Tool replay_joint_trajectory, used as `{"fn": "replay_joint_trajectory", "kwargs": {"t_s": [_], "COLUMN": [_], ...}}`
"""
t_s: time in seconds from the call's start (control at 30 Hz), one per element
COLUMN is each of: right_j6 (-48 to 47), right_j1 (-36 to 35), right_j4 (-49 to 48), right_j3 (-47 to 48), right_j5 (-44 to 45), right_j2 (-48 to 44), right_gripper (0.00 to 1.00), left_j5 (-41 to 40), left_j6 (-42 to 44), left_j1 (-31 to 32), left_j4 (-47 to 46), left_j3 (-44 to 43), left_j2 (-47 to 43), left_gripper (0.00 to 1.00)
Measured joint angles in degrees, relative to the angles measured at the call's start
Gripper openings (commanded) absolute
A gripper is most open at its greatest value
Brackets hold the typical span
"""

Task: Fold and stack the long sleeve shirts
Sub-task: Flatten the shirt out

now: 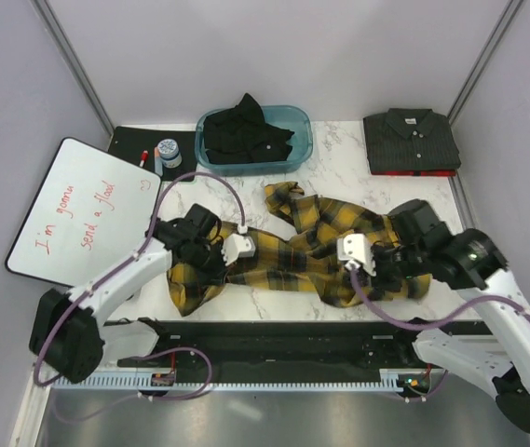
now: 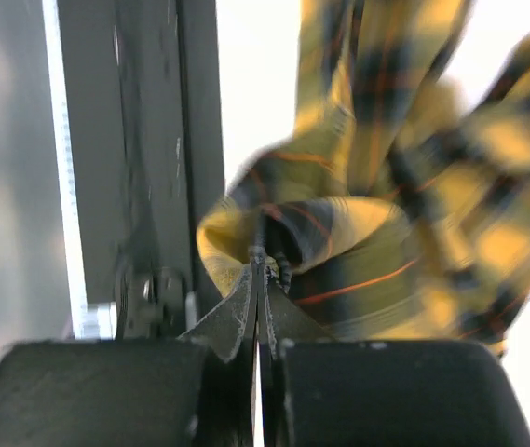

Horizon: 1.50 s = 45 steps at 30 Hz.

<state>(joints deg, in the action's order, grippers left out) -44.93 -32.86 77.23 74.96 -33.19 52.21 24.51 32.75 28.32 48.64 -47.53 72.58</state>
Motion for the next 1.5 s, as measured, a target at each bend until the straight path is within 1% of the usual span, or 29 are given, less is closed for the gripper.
{"fn": "replay_joint_trajectory", "kwargs": {"t_s": [0.03,0.07,0.13,0.17,0.2,0.27,0.37,0.43,0.47,0.5,0.57,0.6,0.67,0.73,0.83,0.87,0.93,1.07,1.2,1.23,1.27,1.33,1.37,1.4,1.43,1.47,1.5], "right_j6": [-0.85,-1.68,-2.01,-2.64,-3.02,-2.89,-2.80,-2.80,-2.58,-2.14,-0.33,0.85,3.50,5.42,7.74,8.31,9.16,10.21,9.84,9.46,9.16,8.39,8.63,8.83,9.25,9.05,9.33], "right_j1": [-0.46,-0.92,-1.22,-1.33,-1.38,-1.42,1.97,7.61,11.78,14.36,19.32,20.87,22.75,23.56,23.76,23.71,23.61,23.43,23.39,23.34,23.32,23.23,23.23,23.23,23.23,23.30,23.54], "right_j4": [0.52,1.05,1.51,1.27,0.81,0.81,1.14,1.07,0.94,0.31,-2.29,-4.33,-8.72,-11.43,-14.84,-15.63,-16.83,-18.36,-18.49,-18.71,-18.73,-19.02,-19.08,-18.47,-18.84,-19.10,-19.47], "right_j3": [-2.51,-4.81,-6.47,-6.56,-6.40,-5.01,0.11,4.46,7.58,9.75,14.73,16.76,20.13,23.47,29.07,30.84,34.29,37.88,36.30,34.53,32.83,28.39,26.29,25.35,24.37,24.02,23.63], "right_j5": [1.95,3.85,5.81,6.71,7.41,8.70,8.26,6.62,5.75,5.53,5.49,5.81,7.26,9.11,11.69,12.31,13.14,13.33,12.09,11.65,11.32,11.26,11.43,10.91,12.09,12.52,13.18], "right_j2": [-0.09,1.25,4.55,7.10,9.29,12.35,15.69,18.91,22.05,24.26,32.37,36.79,46.29,54.64,64.98,67.41,71.45,75.30,75.69,75.34,75.19,75.03,75.03,74.99,74.25,74.03,73.83], "right_gripper": [0.18,0.38,0.51,0.64,0.69,0.74,0.76,0.75,0.72,0.71,0.69,0.69,0.68,0.68,0.69,0.70,0.70,0.68,0.67,0.61,0.42,0.24,0.06,0.00,0.00,0.00,0.00], "left_j5": [0.17,0.50,1.07,1.20,1.11,0.83,1.14,1.70,2.29,2.36,2.27,1.90,0.44,-1.33,-3.43,-3.74,-5.11,-6.80,-8.04,-8.15,-8.24,-8.55,-8.81,-9.11,-9.31,-9.42,-9.51], "left_j6": [1.22,2.73,5.70,7.02,8.15,9.94,10.54,10.51,10.32,9.84,8.92,8.48,7.82,7.56,7.54,7.54,7.56,7.61,7.65,7.69,7.85,8.20,8.48,8.63,8.94,9.20,9.25], "left_j1": [1.68,3.63,7.10,8.44,9.31,9.29,6.40,2.21,-0.66,-3.72,-8.59,-11.26,-14.43,-15.47,-15.61,-15.63,-15.67,-16.00,-16.24,-16.24,-16.24,-16.24,-16.24,-16.24,-16.24,-16.24,-16.24], "left_j4": [0.98,1.99,4.17,5.64,7.28,9.60,11.32,11.87,11.56,10.60,8.15,6.73,4.09,2.19,0.57,0.44,0.42,-0.57,-1.16,-1.33,-1.68,-2.12,-2.27,-2.32,-2.38,-2.38,-2.38], "left_j3": [0.02,0.11,0.48,0.63,0.74,0.76,0.04,-2.14,-3.91,-5.86,-9.49,-11.50,-14.25,-15.85,-16.57,-16.61,-16.90,-17.55,-17.51,-17.38,-17.05,-16.15,-15.69,-15.34,-14.95,-14.69,-14.58], "left_j2": [-2.12,-4.09,-7.37,-8.70,-9.84,-11.23,-11.76,-10.86,-9.81,-8.17,-4.42,-1.60,3.63,7.93,13.07,14.08,16.00,19.37,21.59,21.92,22.21,22.56,22.67,22.69,22.71,22.69,22.67], "left_gripper": [0.07,0.22,0.32,0.47,0.52,0.56,0.58,0.58,0.58,0.59,0.59,0.59,0.61,0.61,0.66,0.68,0.69,0.71,0.70,0.69,0.63,0.53,0.42,0.37,0.31,0.20,0.15]}}
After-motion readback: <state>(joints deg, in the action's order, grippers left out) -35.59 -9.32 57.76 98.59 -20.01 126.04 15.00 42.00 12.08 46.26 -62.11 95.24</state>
